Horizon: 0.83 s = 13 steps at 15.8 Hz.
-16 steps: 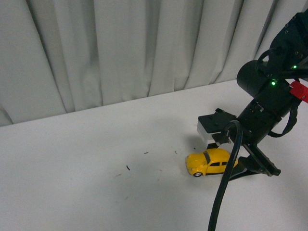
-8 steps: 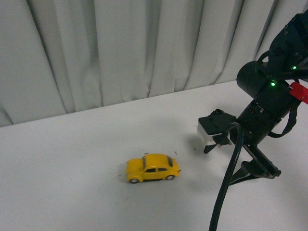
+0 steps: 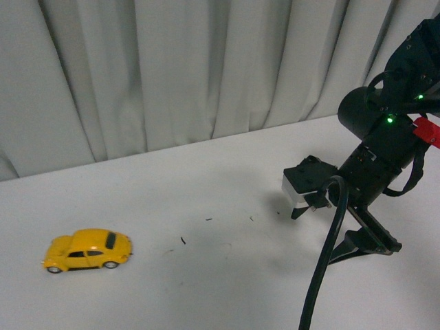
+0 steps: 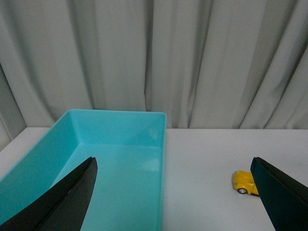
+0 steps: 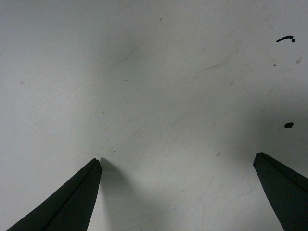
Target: Wind up and store yellow beetle toy
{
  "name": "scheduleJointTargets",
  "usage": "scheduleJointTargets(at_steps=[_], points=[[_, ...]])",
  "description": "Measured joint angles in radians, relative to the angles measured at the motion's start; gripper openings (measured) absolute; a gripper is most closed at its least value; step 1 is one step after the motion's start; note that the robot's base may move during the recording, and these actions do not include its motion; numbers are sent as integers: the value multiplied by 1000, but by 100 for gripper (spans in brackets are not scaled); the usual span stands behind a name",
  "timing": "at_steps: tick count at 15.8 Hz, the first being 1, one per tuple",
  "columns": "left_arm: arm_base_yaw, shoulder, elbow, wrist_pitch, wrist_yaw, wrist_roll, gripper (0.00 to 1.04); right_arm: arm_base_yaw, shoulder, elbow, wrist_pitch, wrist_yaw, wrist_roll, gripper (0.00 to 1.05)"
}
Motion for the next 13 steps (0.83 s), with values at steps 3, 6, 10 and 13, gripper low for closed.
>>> scheduleJointTargets(at_steps=[3,6,10,13], points=[[0,0,0,0,0,0,98,5,0,0,5,0,0,98],[0,0,0,0,0,0,98,5,0,0,5,0,0,98],[0,0,0,0,0,0,98,11,-5,-2,-20,-2,-38,98],[0,0,0,0,0,0,98,35,-10,98,-155,-40,-57,98]])
